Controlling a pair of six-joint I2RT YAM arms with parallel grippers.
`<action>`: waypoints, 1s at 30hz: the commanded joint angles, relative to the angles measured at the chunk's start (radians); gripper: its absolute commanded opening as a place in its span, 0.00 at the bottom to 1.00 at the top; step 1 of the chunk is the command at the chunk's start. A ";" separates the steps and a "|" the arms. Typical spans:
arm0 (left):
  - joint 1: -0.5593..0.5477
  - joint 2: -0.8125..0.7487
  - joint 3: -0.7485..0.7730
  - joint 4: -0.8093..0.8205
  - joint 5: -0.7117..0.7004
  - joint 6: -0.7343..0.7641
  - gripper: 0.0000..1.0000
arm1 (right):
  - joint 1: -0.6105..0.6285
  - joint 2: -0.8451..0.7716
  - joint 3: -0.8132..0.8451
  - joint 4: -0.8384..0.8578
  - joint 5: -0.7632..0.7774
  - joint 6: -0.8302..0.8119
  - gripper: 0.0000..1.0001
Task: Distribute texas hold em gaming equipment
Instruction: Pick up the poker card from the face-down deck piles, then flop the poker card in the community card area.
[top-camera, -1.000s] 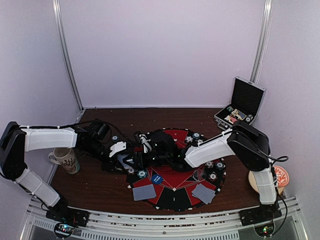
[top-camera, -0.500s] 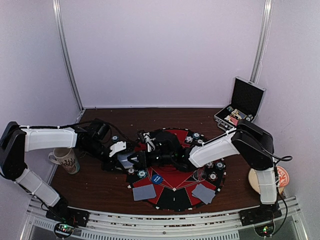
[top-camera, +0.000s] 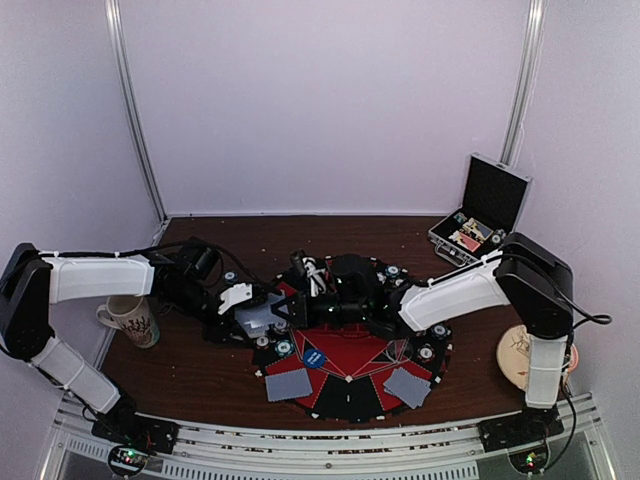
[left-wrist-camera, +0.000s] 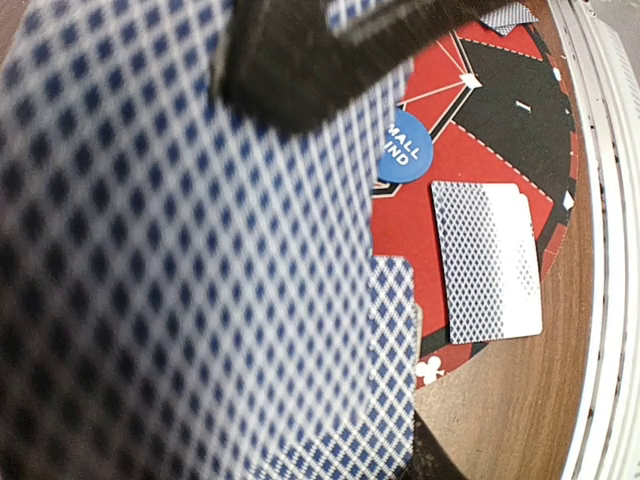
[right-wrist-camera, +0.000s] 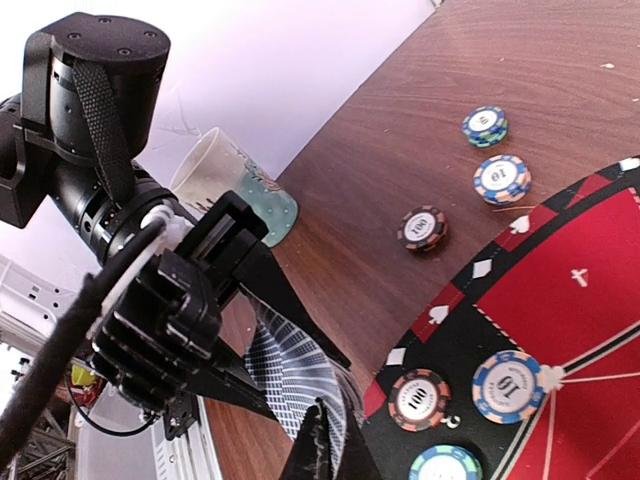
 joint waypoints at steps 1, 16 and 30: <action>-0.005 -0.005 0.000 0.013 0.026 0.002 0.35 | -0.025 -0.106 -0.036 -0.118 0.113 -0.084 0.00; 0.046 0.001 0.018 0.031 0.005 -0.033 0.35 | -0.035 -0.267 -0.020 -0.543 0.726 -0.505 0.00; 0.096 0.021 0.038 0.040 0.008 -0.055 0.35 | 0.030 -0.124 0.145 -0.661 0.915 -0.850 0.00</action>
